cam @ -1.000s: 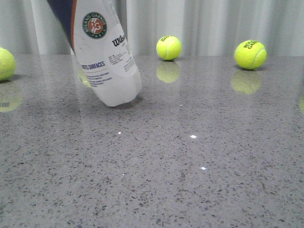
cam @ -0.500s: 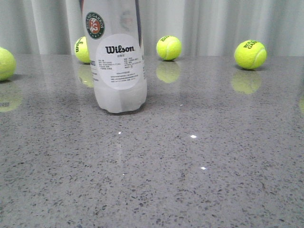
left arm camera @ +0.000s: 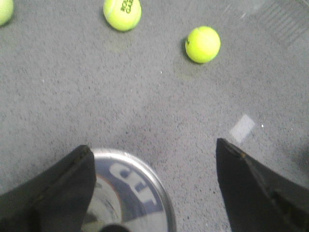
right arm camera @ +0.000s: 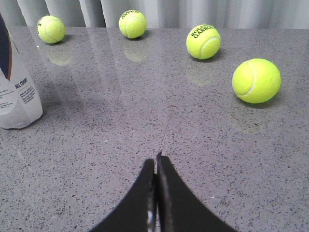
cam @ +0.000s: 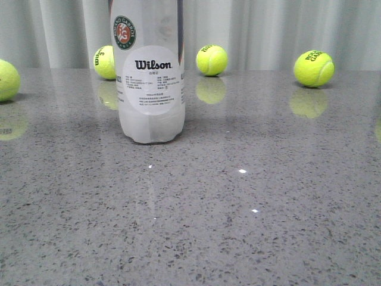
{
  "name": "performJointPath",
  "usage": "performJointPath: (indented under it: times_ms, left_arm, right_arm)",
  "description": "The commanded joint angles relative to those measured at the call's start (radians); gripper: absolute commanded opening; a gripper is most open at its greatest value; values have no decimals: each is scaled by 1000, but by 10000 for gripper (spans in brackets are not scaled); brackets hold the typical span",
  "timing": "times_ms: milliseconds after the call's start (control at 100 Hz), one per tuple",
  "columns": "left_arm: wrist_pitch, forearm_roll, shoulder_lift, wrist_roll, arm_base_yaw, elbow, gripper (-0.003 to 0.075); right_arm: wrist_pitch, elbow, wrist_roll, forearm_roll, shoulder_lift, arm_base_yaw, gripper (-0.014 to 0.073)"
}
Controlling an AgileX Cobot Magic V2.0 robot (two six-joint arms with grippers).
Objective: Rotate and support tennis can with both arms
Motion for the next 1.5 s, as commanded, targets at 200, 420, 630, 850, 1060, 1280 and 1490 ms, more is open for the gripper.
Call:
performJointPath:
  times_ms: [200, 420, 630, 850, 1060, 1280, 1490]
  left_arm:
    - [-198, 28, -237, 49, -8, 54, 90]
    - [-305, 103, -417, 50, -8, 259, -21]
    - [-419, 138, -573, 50, -8, 496, -20]
    - [-580, 144, -727, 52, -8, 749, -20]
    - [-636, 146, -834, 52, -8, 911, -21]
    - [-641, 181, -914, 52, -6, 1029, -21]
    - [-652, 228, -989, 52, 15, 1110, -21]
  right_arm:
    - [-72, -24, -3, -9, 9, -5, -57]
    - [-72, -24, -3, -9, 9, -5, -57]
    - [-72, -24, -3, -9, 9, -5, -57]
    - [-72, -24, -3, -9, 9, -5, -57]
    - [-72, -24, -3, -9, 9, -5, -57]
    - [-72, -24, -3, -9, 9, -5, -57]
    - [-72, -24, -3, -9, 9, -5, -57]
